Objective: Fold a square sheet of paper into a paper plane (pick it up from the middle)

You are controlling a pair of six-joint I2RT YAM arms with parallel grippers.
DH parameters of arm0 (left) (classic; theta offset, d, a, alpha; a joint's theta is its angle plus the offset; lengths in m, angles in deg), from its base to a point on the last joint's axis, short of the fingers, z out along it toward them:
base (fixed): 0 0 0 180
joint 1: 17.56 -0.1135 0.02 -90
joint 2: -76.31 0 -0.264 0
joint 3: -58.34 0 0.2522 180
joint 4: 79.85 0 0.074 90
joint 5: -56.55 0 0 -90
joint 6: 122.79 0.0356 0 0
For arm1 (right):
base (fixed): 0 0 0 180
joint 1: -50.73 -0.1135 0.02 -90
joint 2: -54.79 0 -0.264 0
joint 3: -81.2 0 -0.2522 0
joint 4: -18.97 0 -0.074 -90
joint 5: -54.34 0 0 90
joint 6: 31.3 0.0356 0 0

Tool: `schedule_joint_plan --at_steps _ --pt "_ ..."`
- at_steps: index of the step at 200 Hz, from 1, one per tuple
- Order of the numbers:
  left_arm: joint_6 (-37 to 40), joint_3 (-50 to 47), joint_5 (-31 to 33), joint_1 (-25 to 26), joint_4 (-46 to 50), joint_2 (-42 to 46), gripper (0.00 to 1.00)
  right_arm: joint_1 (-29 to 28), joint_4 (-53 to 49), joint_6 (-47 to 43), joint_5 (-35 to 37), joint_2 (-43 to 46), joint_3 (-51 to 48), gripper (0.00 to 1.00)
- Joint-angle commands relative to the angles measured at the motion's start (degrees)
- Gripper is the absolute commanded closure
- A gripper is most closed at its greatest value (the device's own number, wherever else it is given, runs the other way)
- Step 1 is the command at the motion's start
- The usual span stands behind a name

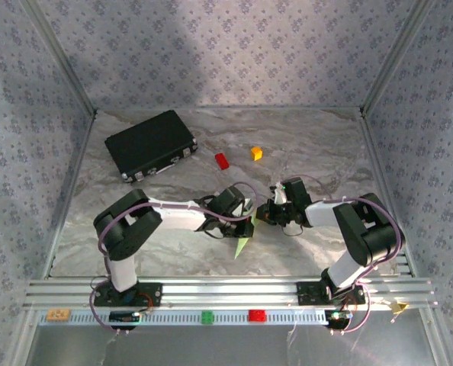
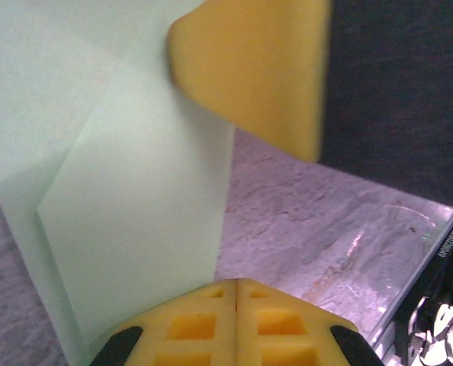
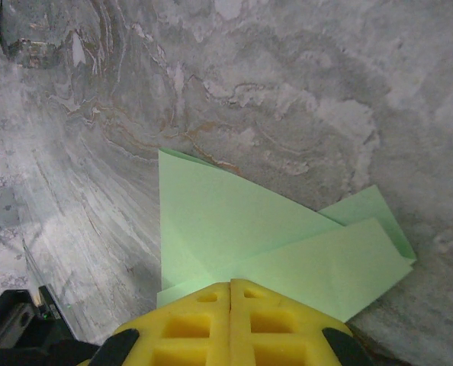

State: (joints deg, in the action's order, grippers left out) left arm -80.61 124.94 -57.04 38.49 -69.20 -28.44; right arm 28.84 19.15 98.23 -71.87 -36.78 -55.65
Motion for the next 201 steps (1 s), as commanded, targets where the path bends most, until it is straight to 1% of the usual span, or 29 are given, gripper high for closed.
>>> schedule_joint_plan --at_steps 1,49,61,85,108,126,151,201 --pt "1.1 -2.6 -1.4 0.4 0.6 0.2 0.95 0.5 -3.9 -1.7 5.4 -2.0 -0.9 0.99" --pt "3.4 -10.0 -1.4 1.3 4.0 6.3 0.96 0.7 -4.3 -1.8 5.7 -1.8 -0.9 0.99" --pt "4.2 -10.4 -0.2 1.7 6.9 7.8 0.96 0.7 -4.4 -1.8 5.8 -1.7 -0.8 0.99" --pt "4.7 -11.1 1.3 2.4 9.4 11.1 0.96 0.7 -4.5 -1.7 5.8 -1.5 -0.9 0.99" --pt "3.9 -10.5 3.6 2.4 9.5 14.9 0.96 0.7 -4.7 -1.8 5.8 -1.4 -0.9 0.99" --pt "3.2 -8.6 4.9 2.0 8.8 16.4 0.96 0.7 -4.8 -1.8 5.8 -1.3 -0.7 0.99" --pt "2.0 -5.9 3.3 0.7 4.9 14.3 0.96 0.7 -4.8 -1.7 5.9 -1.3 -0.8 0.99" --pt "1.7 1.7 -1.3 0.4 1.4 4.3 0.96 0.7 -4.9 -1.7 5.9 -1.2 -0.8 0.99"
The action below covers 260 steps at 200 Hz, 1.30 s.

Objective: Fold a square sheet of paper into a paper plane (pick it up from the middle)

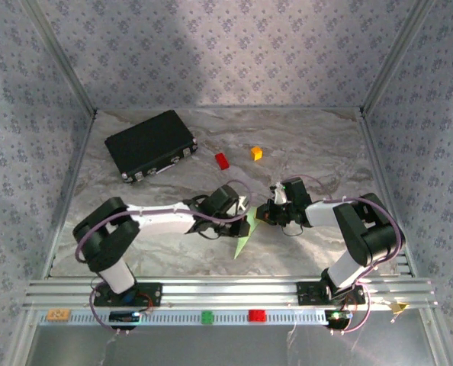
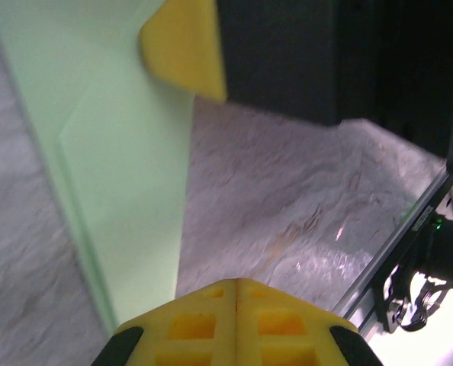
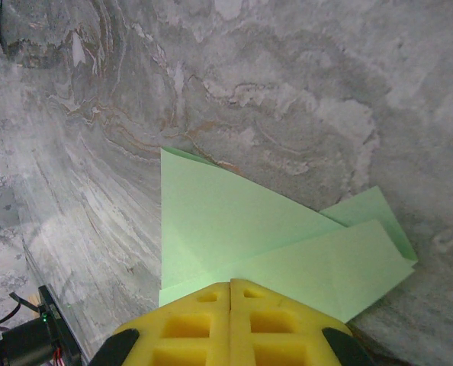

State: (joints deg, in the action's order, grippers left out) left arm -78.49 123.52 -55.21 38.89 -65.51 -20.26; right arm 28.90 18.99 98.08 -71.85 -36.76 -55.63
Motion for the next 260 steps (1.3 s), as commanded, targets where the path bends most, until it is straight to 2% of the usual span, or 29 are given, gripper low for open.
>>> schedule_joint_plan --at_steps 1,40,66,148,211,260 --pt "-0.5 3.2 -3.3 0.0 -2.4 -4.1 0.96 0.7 -4.8 -1.6 5.9 -1.2 -0.9 0.99" --pt "-1.5 3.1 -4.4 -0.1 -5.3 -8.2 0.96 0.7 -4.8 -1.8 6.1 -0.9 -1.1 0.99" --pt "-0.6 1.1 -4.4 0.0 -3.5 -9.1 0.96 0.7 -4.6 -1.8 5.9 -1.3 -1.0 0.99" --pt "0.5 -10.2 -1.9 1.8 0.6 -1.0 0.97 0.8 -4.6 -1.8 6.0 -1.5 -1.0 0.99" --pt "0.6 -10.0 2.1 1.5 2.5 6.8 0.96 0.8 -4.5 -1.7 5.5 -1.4 -0.7 0.99" --pt "-0.7 -6.0 1.7 0.1 -1.6 4.1 0.96 0.8 -4.6 -1.6 5.4 -0.9 -0.6 0.99"
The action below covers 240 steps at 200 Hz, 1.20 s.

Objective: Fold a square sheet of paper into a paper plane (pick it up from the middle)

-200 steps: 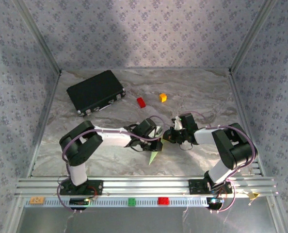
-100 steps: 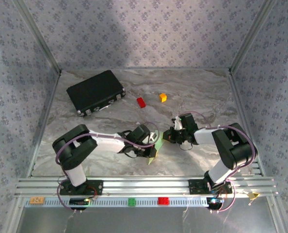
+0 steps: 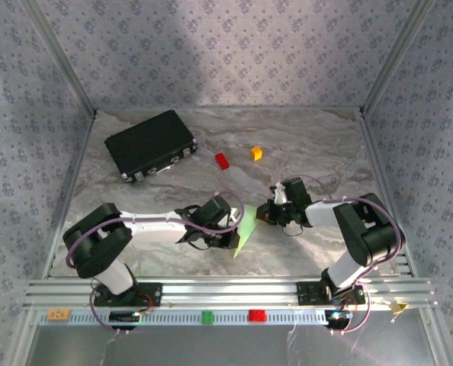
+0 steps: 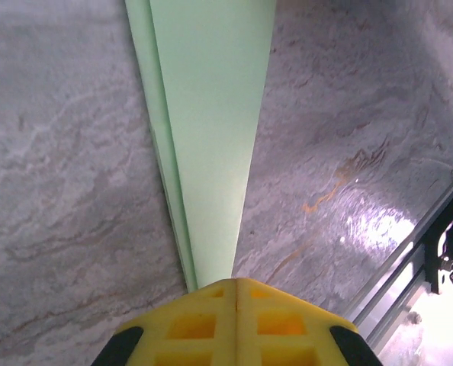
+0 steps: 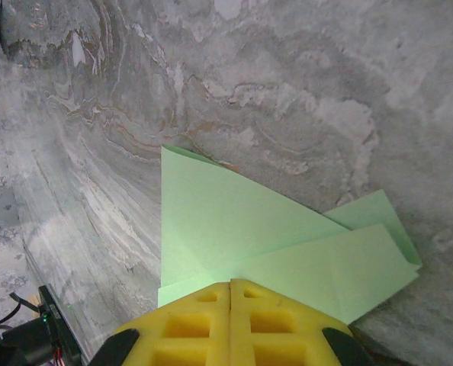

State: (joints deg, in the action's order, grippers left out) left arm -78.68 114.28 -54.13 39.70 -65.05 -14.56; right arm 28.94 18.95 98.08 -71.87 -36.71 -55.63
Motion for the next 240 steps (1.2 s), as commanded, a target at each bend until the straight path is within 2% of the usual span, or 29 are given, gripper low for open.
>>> schedule_joint_plan --at_steps 1,37,107,156,190,240 --pt "-0.5 3.3 0.6 -0.7 -2.1 -1.7 0.96 0.8 -4.6 -1.6 5.4 -1.0 -0.6 0.99" --pt "-0.5 5.7 -0.1 -0.8 -2.3 -7.1 0.97 0.8 -4.3 -1.7 4.9 -0.8 -0.5 0.99" --pt "-4.2 -1.1 0.4 -0.8 -7.2 -9.1 1.00 0.4 -7.3 -2.9 2.5 4.8 2.0 0.96" --pt "-4.5 -1.1 0.4 -0.9 -7.2 -9.4 1.00 -6.1 -8.6 -0.9 4.8 10.8 0.4 0.94" --pt "-4.6 -1.3 0.8 -0.8 -7.1 -9.2 1.00 -10.2 -6.3 1.7 6.6 10.7 -2.7 0.96" --pt "-4.8 -1.3 1.4 -0.9 -6.6 -9.2 1.00 -11.7 -3.8 1.8 5.5 6.9 -4.6 0.97"
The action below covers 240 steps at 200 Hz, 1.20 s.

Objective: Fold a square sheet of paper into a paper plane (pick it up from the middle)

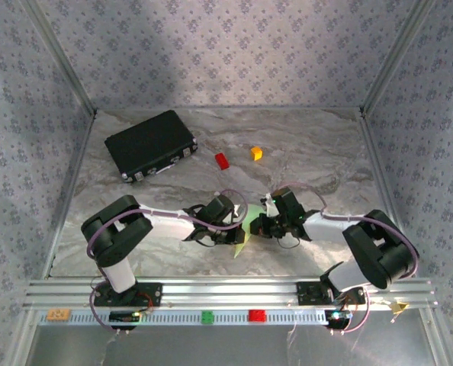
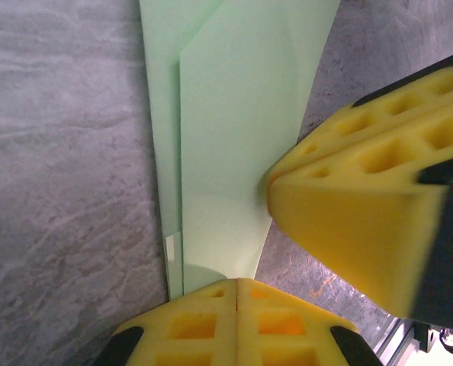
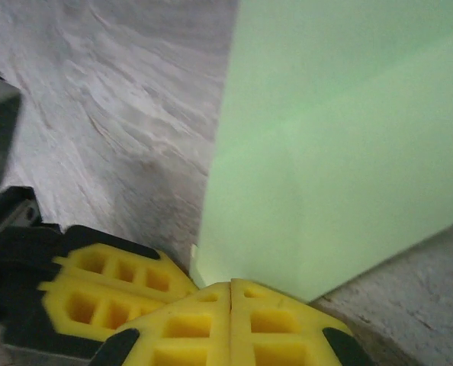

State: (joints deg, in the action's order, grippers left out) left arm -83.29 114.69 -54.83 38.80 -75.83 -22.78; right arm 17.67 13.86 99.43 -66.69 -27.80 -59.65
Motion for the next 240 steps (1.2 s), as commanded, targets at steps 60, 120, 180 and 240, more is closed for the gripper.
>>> schedule_joint_plan --at_steps 60,120,180,240 --pt "0.1 -1.8 1.8 -0.1 4.4 -1.1 1.00 5.8 -0.8 -1.9 2.7 -2.2 -0.2 0.97" --pt "0.0 -1.9 2.1 -0.1 4.6 -0.9 1.00 6.1 -1.9 -2.4 -0.7 1.9 2.0 0.96" --pt "-0.2 -1.8 2.3 -0.1 4.6 -0.7 1.00 0.9 -1.2 -2.1 -2.5 0.3 1.5 0.96" --pt "-0.5 -1.9 2.5 -0.1 4.3 -0.6 1.00 0.0 -1.2 -1.9 -3.1 -0.9 -0.4 0.97"
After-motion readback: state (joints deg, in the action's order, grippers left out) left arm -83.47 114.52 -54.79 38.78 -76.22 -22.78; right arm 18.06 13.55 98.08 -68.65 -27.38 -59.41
